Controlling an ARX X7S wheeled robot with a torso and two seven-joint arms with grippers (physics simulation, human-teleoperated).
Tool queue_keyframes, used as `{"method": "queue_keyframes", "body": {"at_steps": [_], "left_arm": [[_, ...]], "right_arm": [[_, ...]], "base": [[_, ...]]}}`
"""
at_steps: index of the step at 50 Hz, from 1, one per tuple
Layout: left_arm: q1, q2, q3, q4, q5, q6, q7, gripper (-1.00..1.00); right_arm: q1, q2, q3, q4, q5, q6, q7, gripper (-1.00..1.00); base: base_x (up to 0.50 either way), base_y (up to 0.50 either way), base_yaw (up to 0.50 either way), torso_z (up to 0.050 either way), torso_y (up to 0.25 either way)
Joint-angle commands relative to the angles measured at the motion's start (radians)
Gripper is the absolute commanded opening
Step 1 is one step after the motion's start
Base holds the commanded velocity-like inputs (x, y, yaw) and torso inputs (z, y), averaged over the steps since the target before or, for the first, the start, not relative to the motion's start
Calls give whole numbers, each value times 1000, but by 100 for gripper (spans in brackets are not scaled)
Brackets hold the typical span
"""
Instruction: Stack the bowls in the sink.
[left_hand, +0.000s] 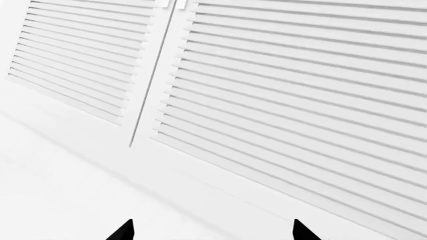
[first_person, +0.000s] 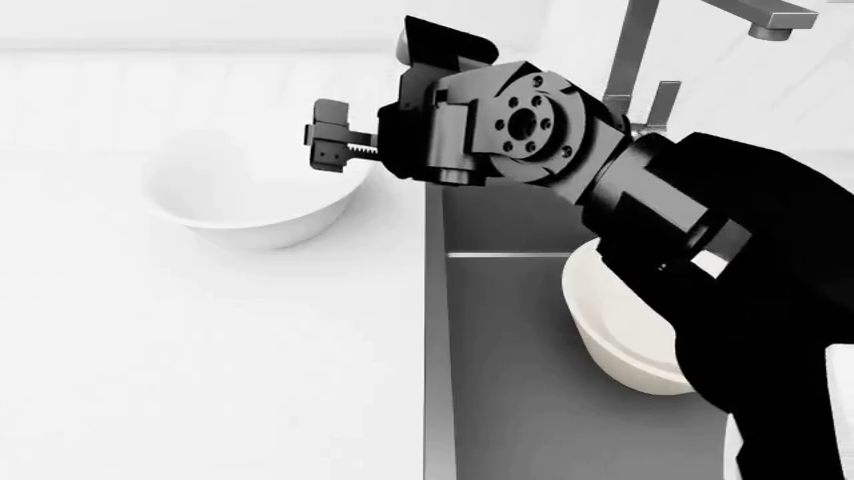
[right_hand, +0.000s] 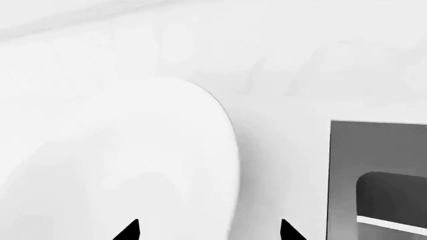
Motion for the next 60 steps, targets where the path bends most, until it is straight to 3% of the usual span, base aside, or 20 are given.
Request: {"method": "queue_keyframes", "body": {"at_steps": [1, 60], "left_arm": [[6, 1, -3, 1, 0, 1, 0, 100], [99, 25, -83, 9, 20, 3, 19, 100]], "right_arm": [[-14, -4, -52, -1, 51, -22, -21, 100], [-91, -4, -48, -70, 102, -63, -39, 100]], "base": [[0, 0, 0, 0, 0], [0, 0, 0, 0, 0]]}}
